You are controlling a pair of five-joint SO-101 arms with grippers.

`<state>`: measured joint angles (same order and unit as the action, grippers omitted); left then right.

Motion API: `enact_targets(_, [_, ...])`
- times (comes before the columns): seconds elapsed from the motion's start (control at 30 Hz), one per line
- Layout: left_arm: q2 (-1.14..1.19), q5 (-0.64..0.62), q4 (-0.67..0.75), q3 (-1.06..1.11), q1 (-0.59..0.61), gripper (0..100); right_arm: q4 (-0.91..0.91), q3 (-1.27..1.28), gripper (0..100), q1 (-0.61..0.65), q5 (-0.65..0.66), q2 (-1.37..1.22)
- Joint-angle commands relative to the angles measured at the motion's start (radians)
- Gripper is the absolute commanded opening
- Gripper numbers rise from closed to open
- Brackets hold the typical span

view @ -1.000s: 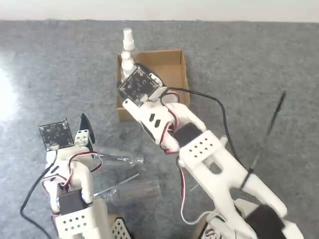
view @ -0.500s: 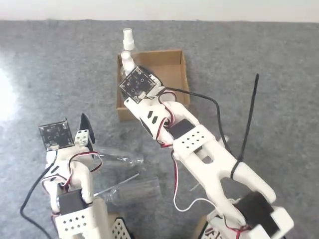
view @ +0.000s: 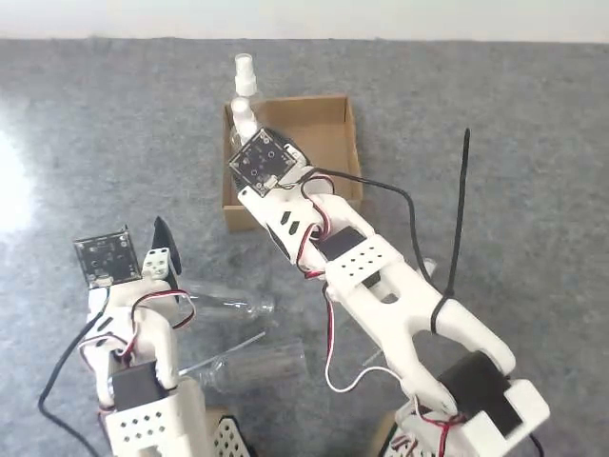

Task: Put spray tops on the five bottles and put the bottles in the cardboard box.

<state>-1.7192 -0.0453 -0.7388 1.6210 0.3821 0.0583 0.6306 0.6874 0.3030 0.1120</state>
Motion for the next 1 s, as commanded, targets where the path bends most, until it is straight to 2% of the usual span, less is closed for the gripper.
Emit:
enact_targets(0.0, [-0.018,0.008,0.029,-0.005,0.002,15,0.030,-0.069,10.1,-0.015,-0.061,0.019])
enact_targets(0.3, [-0.018,0.008,0.029,-0.005,-0.005,15,0.028,-0.069,10.1,-0.012,-0.077,0.012])
enact_targets(0.97, [-0.018,0.008,0.029,0.001,-0.005,15,0.061,-0.167,10.4,0.025,-0.069,-0.220])
